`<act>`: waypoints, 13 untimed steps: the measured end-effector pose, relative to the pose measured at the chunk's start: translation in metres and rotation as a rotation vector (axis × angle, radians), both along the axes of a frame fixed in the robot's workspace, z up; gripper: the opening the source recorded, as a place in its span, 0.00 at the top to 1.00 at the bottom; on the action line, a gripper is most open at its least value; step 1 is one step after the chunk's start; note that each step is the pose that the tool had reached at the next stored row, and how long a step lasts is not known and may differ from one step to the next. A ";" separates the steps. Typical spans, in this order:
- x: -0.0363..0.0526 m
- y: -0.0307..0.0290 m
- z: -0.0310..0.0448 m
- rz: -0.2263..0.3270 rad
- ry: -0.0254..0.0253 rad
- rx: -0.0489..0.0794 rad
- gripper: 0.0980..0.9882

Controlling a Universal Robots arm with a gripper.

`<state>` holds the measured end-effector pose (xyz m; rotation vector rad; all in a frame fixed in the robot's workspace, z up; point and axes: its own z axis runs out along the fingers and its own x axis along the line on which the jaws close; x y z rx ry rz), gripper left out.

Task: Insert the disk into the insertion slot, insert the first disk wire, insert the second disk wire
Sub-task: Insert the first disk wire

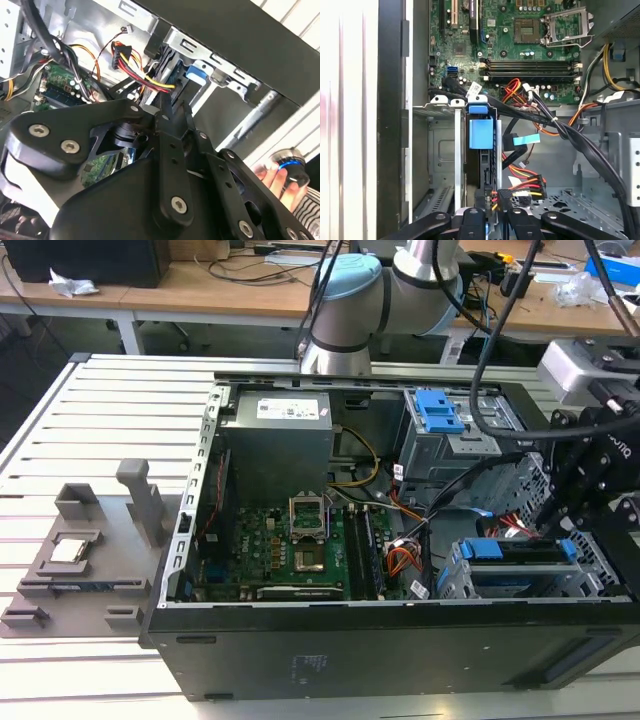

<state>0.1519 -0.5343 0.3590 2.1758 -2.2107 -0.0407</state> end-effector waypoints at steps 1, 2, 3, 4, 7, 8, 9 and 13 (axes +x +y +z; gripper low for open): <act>0.0000 0.0004 0.0041 0.000 0.0001 -0.001 0.85; 0.0000 0.0005 0.0065 0.000 0.0001 -0.001 0.93; 0.0000 0.0005 0.0085 0.000 0.0001 -0.001 0.99; 0.0000 0.0005 0.0098 0.000 0.0000 -0.001 0.99; 0.0000 0.0007 0.0215 0.000 0.0001 -0.003 0.99; 0.0000 0.0007 0.0255 0.000 0.0000 -0.003 0.99; 0.0000 0.0007 0.0264 0.000 0.0000 -0.003 0.99; 0.0000 0.0007 0.0268 0.000 0.0001 -0.003 0.99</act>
